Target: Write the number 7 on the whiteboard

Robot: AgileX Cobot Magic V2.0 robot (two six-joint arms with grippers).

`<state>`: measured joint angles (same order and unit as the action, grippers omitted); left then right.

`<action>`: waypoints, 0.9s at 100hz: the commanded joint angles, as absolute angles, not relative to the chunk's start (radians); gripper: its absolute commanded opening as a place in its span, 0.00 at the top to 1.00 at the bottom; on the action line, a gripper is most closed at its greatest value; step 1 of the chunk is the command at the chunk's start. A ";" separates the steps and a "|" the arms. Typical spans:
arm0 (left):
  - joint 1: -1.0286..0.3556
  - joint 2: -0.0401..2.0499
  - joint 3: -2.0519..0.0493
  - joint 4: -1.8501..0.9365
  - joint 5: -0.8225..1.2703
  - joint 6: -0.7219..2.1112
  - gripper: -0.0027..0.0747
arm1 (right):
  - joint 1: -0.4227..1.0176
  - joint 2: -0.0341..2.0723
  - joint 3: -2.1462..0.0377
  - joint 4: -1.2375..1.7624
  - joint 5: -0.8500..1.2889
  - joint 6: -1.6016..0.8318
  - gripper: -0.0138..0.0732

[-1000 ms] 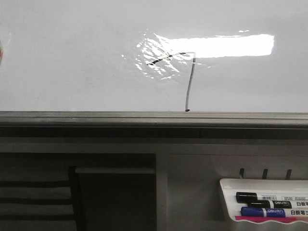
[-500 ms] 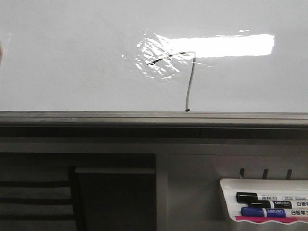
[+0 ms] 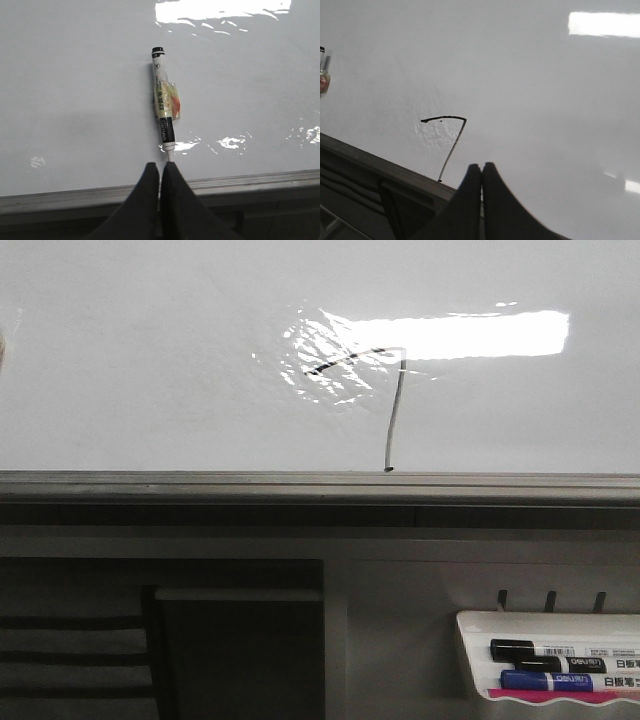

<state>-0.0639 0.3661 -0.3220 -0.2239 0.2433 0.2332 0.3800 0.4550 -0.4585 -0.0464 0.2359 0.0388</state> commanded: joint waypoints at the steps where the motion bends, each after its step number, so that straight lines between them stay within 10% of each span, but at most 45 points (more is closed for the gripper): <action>1: -0.060 0.315 -0.300 -0.227 0.158 0.230 0.99 | 0.375 0.457 -0.485 -0.052 0.151 0.034 0.92; 90: -0.064 -0.035 0.035 -0.155 -0.077 0.188 0.99 | 0.375 0.457 -0.485 -0.052 0.151 0.034 0.92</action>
